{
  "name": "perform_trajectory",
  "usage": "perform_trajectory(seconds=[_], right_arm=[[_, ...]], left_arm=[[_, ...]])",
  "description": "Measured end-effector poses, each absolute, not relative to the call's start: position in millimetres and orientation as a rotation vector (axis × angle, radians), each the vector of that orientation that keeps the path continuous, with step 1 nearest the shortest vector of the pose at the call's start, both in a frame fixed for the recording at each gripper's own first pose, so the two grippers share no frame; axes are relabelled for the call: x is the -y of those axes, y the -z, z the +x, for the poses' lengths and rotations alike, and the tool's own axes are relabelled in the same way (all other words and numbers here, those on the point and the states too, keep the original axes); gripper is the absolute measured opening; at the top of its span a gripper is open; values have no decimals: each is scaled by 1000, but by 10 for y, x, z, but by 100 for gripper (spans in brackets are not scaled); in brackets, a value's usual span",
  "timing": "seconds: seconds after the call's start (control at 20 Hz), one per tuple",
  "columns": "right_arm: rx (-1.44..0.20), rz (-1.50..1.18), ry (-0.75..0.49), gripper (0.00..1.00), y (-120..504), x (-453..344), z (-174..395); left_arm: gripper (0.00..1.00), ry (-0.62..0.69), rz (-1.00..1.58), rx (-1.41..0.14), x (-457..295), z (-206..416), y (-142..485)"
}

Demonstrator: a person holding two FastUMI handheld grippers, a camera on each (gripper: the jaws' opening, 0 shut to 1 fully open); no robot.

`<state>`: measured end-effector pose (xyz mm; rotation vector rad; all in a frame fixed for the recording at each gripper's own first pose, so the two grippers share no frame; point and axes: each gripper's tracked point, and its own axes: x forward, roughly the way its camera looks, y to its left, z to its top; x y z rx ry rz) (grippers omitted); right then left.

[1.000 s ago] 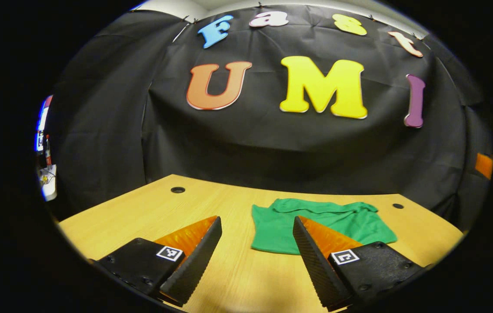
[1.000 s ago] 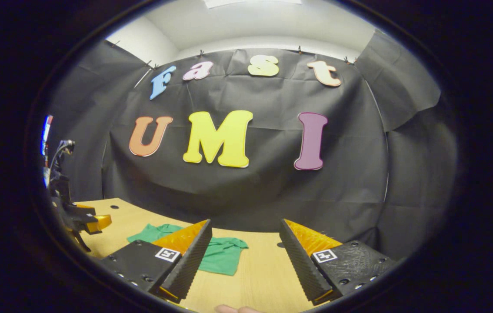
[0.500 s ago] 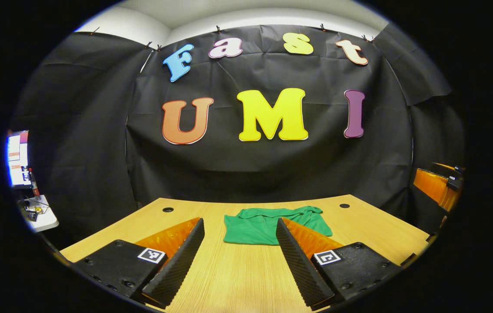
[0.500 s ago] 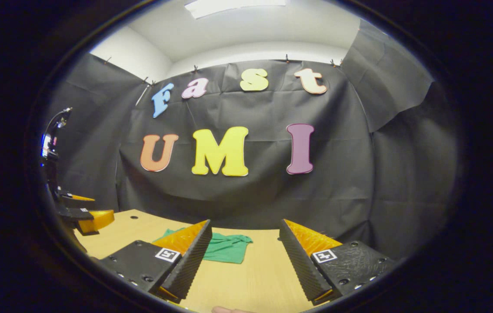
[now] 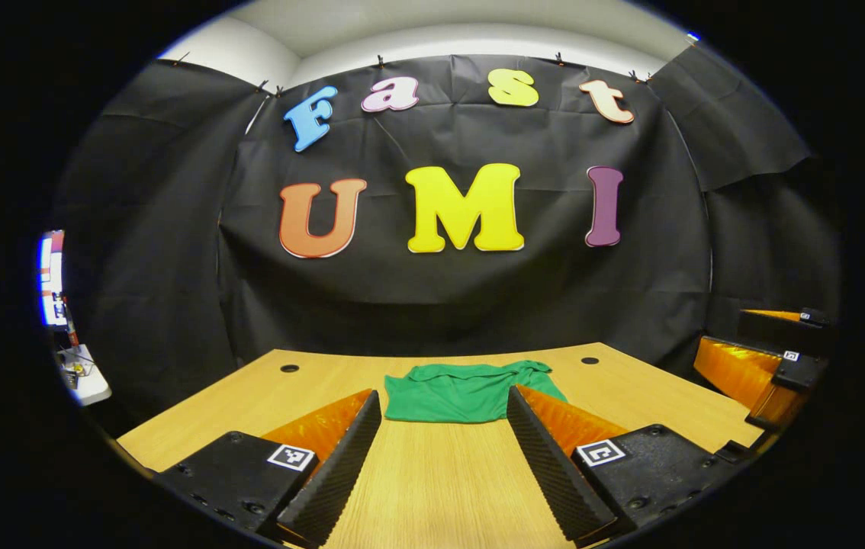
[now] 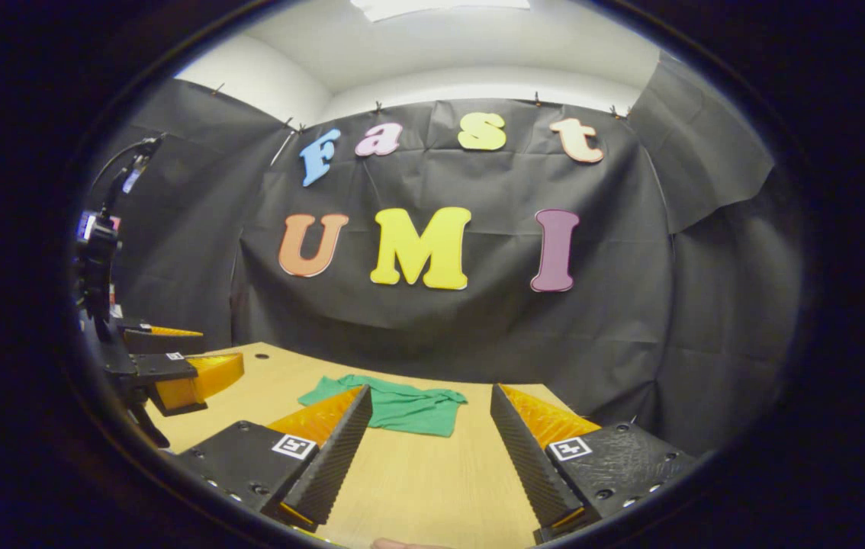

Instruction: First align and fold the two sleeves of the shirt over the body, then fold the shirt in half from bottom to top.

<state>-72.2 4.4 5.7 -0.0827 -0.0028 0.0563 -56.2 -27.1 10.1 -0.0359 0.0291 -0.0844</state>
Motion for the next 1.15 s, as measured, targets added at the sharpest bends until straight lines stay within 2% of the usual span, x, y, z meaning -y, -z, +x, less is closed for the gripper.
perform_trajectory(seconds=[0.3, 1.15], right_arm=[[-10, -88, -75, 95, -19, -94, -748], [-72, -66, -75, 95, 208, -39, -681]], left_arm=[[100, 37, -42, -22, 117, -539, -128], [100, 61, -49, -66, 222, -476, -1]])
